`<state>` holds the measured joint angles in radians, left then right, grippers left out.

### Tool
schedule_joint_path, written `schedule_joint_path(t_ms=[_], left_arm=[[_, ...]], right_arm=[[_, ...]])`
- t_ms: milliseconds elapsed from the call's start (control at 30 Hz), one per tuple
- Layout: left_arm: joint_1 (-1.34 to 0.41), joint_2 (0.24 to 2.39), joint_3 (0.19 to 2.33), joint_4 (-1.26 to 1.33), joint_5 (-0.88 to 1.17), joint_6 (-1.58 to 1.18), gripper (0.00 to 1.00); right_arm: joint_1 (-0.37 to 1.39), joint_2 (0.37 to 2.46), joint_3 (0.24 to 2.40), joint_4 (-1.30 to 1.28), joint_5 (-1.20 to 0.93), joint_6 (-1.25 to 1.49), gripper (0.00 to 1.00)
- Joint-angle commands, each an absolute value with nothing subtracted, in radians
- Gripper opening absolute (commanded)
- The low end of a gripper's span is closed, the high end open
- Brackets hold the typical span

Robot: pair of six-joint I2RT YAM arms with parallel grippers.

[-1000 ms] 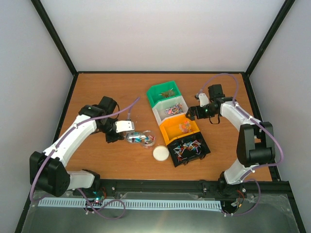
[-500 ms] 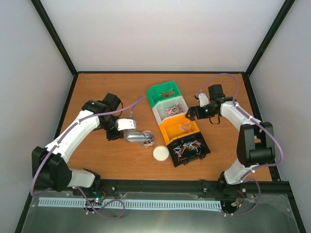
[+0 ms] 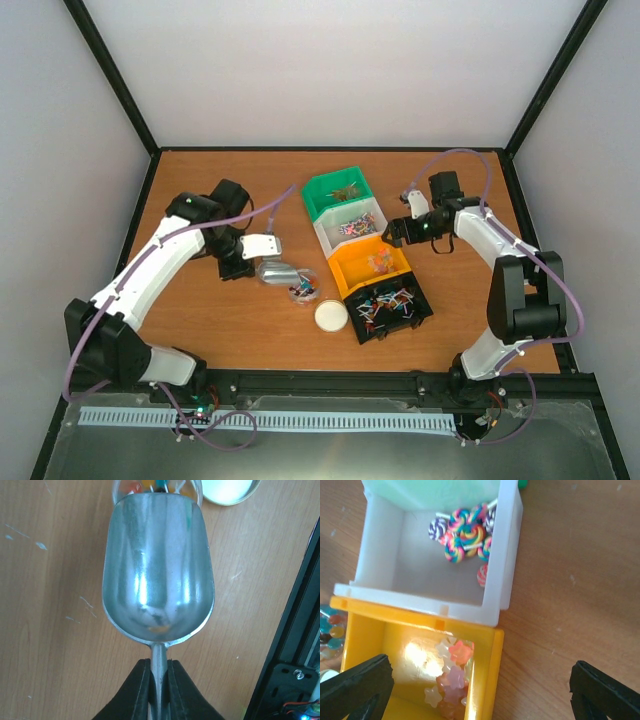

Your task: Pack the candies

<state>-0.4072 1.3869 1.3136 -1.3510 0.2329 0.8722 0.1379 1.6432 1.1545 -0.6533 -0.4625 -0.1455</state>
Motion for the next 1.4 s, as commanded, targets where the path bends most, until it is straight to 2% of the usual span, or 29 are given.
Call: schedule_joint_path(t_ms=[0, 400, 767, 967, 1133, 1367], left_arm=[[-0.415, 1.446, 1.456, -1.417, 0.319, 0.784, 0.01], [-0.413, 1.719, 1.79, -1.39, 0.219, 0.615, 0.01], [-0.375, 1.993, 2.105, -1.406, 0.127, 0.649, 0.01], [-0.367, 2.129, 2.299, -1.475, 0.05, 0.7, 0.01], [-0.367, 2.17, 2.338, -1.475, 0.018, 0.743, 0.01], [-0.367, 2.184, 2.327, -1.48, -0.014, 0.768, 0.01]], right_arm=[[0.138, 1.662, 1.236, -0.653, -0.467, -0.17, 0.94], [0.201, 1.812, 1.399, -0.66, -0.361, -0.178, 0.86], [0.28, 1.968, 1.533, -0.664, -0.256, -0.201, 0.68], [0.303, 2.045, 1.579, -0.653, -0.183, -0.23, 0.61], [0.337, 2.069, 1.592, -0.642, -0.149, -0.273, 0.51], [0.371, 2.07, 1.597, -0.639, -0.144, -0.314, 0.44]])
